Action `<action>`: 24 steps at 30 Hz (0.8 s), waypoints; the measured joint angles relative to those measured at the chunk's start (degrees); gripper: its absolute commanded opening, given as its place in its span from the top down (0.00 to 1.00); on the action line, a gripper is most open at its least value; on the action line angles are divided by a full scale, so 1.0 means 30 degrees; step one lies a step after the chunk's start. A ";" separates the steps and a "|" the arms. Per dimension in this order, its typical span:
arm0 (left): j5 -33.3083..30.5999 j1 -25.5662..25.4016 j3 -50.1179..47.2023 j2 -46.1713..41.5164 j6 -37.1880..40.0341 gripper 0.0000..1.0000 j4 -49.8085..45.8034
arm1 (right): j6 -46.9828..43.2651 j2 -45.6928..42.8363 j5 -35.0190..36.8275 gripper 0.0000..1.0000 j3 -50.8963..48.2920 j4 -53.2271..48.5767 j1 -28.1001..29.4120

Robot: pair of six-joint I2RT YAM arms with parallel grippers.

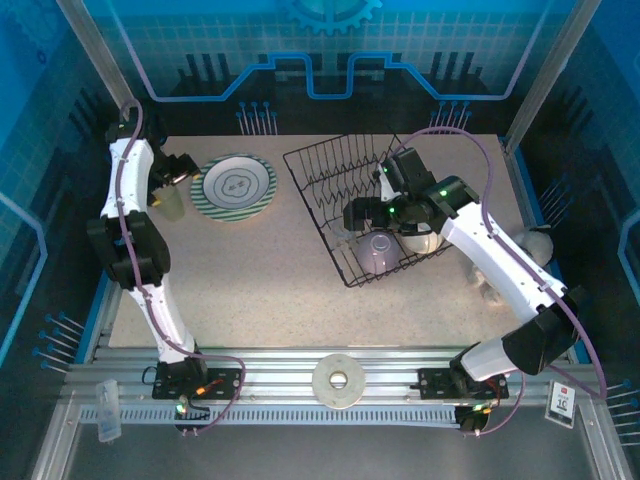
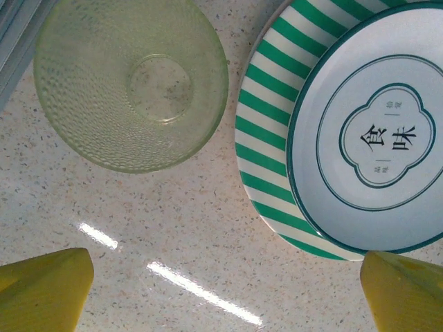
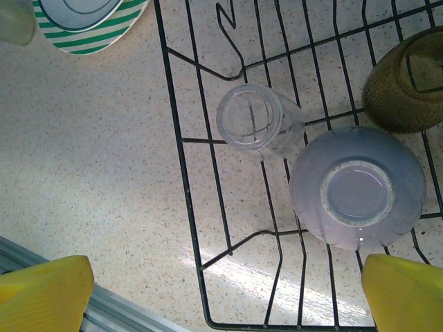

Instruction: Unload the mixed dishes from the dish rack

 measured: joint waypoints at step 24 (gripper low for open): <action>0.4925 -0.5064 -0.6827 -0.9347 -0.2412 0.01 0.7206 | -0.2302 0.5421 0.1224 0.05 0.2798 0.0029 -0.0124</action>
